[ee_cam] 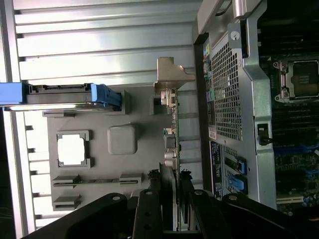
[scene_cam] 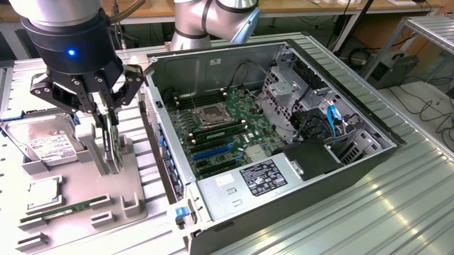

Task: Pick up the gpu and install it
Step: 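Pick up the gpu and move the gpu toward the slot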

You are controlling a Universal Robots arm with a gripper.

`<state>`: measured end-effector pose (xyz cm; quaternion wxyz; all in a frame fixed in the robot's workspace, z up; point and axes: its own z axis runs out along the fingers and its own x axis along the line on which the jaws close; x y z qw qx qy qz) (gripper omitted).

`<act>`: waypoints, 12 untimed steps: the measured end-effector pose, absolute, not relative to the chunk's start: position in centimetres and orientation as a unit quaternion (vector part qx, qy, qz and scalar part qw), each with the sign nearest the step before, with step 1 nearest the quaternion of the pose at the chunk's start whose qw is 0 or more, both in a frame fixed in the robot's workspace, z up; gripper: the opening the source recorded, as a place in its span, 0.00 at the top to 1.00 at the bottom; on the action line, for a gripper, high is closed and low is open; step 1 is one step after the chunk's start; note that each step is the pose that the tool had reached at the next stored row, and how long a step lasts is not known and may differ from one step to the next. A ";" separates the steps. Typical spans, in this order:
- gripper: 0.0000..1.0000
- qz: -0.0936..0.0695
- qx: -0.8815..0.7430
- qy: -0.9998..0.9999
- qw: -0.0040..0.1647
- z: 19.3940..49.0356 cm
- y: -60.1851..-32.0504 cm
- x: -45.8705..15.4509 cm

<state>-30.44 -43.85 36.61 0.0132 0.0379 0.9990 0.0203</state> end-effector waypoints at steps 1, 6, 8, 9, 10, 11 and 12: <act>0.73 0.020 0.038 0.999 0.013 36.7 -43.8 -30.4; 0.73 0.020 0.038 0.999 0.013 36.8 -43.8 -30.4; 0.73 0.020 0.038 0.999 0.013 36.9 -43.8 -30.4; 0.73 0.020 0.038 0.999 0.013 36.9 -43.8 -30.4; 0.73 0.020 0.038 0.999 0.013 37.0 -43.8 -30.4; 0.73 0.020 0.038 0.999 0.013 37.0 -43.8 -30.4; 0.73 0.020 0.038 0.999 0.013 37.0 -43.8 -30.4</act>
